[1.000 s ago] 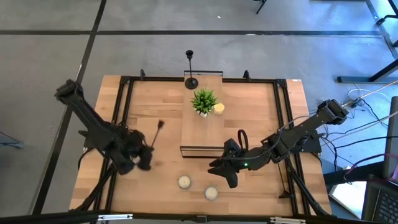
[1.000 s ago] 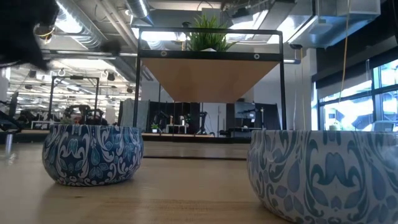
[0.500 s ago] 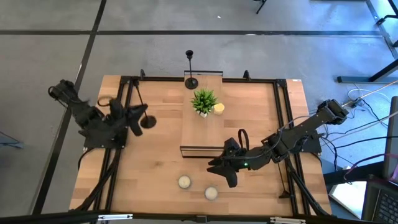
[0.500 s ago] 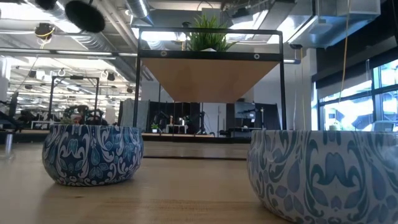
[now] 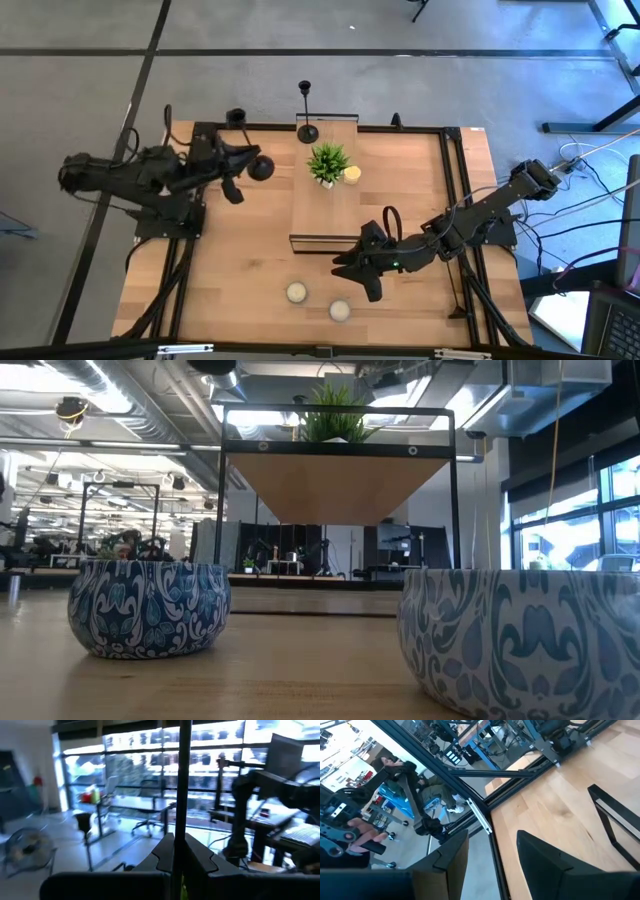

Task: Pick & Place candle stick holders
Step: Put the left candle holder on the shelf

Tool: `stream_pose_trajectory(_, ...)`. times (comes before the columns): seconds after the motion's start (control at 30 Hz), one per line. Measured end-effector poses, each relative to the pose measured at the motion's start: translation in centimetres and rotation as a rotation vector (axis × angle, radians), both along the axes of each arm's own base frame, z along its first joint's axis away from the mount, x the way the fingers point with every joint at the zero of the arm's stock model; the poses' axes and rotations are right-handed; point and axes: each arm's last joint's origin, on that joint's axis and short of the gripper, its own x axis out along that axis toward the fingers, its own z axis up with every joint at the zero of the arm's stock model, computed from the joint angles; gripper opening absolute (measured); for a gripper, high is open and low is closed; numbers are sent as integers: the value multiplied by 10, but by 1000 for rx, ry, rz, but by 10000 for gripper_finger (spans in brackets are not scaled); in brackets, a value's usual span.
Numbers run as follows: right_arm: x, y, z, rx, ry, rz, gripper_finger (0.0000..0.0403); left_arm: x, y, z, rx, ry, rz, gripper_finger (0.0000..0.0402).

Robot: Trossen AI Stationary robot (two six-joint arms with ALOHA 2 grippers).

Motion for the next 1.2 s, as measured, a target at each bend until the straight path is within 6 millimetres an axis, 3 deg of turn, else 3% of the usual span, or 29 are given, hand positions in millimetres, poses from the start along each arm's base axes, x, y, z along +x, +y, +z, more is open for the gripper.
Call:
stream_pose_trajectory(0.33,0,0,0,-22,-4,10,172,19,44,-46,82,-3,-306,12)
stream_pose_trajectory(0.57,-2,-4,8,-95,-63,15,172,26,70,-69,48,-64,-366,12)
stream_pose_trajectory(0.83,-26,-31,46,-307,-198,-177,172,51,86,-91,-28,-4,-396,12)
stream_pose_trajectory(1.0,-50,-53,72,-385,-263,-153,172,61,86,-97,-37,-3,-420,12)
stream_pose_trajectory(1.2,-71,-72,88,-407,-301,-137,172,63,85,-98,-20,3,-413,12)
